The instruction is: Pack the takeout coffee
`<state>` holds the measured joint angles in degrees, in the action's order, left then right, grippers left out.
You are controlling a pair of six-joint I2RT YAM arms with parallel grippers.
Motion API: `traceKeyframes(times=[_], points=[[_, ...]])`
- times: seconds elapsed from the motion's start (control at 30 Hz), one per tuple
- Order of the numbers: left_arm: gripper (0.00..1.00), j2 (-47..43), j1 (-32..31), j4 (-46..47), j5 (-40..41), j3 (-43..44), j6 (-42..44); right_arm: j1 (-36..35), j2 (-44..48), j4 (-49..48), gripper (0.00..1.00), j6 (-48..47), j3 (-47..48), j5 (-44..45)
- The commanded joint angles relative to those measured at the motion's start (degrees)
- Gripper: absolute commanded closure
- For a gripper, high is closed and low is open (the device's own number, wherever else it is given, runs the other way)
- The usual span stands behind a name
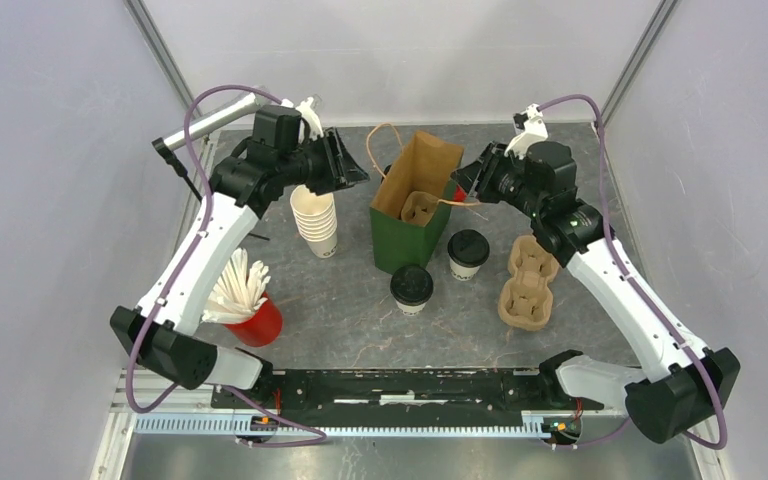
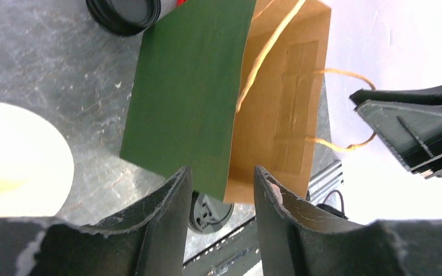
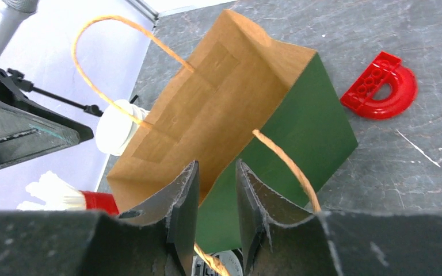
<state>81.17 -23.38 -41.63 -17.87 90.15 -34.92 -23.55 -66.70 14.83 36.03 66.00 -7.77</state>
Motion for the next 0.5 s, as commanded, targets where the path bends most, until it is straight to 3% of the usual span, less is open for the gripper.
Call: traceKeyframes(times=[0.0, 0.13, 0.33, 0.47], points=[[0.48, -6.6, -0.1, -6.5, 1.0, -0.3, 0.8, 0.2, 2.4, -2.9, 0.63, -0.4, 4.0, -4.2], [0.37, -11.3, -0.1, -6.4, 0.8, -4.0, -6.7, 0.1, 3.6, -7.9, 0.61, 1.3, 4.1, -4.9], [0.36, -13.4, -0.6, -2.2, -2.5, -8.6, -18.8, 0.1, 6.0, -16.2, 0.51, 0.9, 3.6, -3.9], [0.33, -11.6, -1.4, -0.9, -2.1, -9.3, -21.7, 0.2, 5.9, -10.9, 0.39, -3.6, 6.3, 1.2]])
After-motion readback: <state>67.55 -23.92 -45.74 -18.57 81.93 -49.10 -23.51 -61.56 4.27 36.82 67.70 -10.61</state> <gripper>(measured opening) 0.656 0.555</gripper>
